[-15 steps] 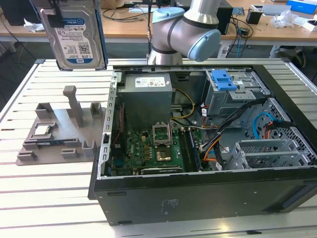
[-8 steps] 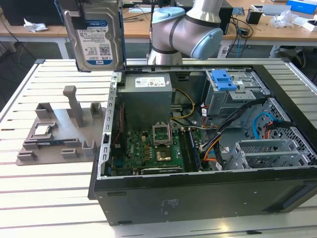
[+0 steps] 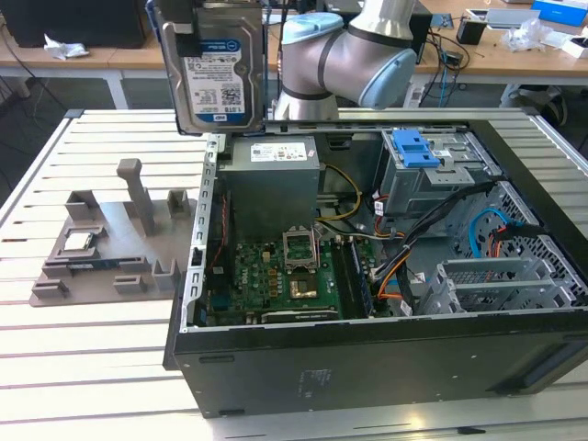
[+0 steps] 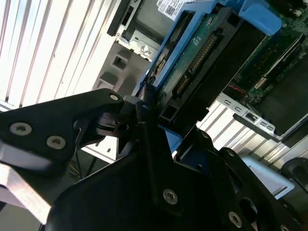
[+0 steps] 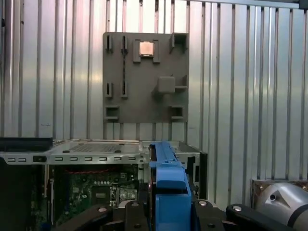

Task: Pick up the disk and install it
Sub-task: 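Pick up the disk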

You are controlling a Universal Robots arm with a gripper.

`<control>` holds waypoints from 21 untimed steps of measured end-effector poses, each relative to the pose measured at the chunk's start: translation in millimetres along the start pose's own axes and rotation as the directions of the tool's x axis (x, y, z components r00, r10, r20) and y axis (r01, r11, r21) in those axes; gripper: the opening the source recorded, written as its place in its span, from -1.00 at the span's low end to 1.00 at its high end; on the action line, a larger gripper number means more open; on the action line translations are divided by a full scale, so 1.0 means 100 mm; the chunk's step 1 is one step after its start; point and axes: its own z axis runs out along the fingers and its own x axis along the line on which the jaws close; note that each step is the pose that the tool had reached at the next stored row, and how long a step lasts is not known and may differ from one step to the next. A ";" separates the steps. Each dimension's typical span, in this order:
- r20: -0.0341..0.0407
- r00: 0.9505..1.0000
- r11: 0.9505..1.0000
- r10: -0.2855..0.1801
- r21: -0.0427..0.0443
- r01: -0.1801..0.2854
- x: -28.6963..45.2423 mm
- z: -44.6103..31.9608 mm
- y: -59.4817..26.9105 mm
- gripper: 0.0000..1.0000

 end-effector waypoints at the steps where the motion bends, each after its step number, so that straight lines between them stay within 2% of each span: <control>1: 0.000 1.000 1.000 0.000 0.000 0.000 0.005 0.000 -0.041 -0.26; 4: 0.000 1.000 1.000 0.000 0.000 0.000 0.021 0.000 -0.190 -0.26; 7: 0.000 1.000 1.000 0.000 -0.001 0.000 0.037 -0.002 -0.436 -0.26; 16: 0.000 1.000 1.000 0.000 -0.003 0.000 0.060 -0.004 -0.872 -0.26; 21: 0.000 1.000 1.000 0.001 -0.006 -0.001 0.076 -0.007 -1.178 -0.26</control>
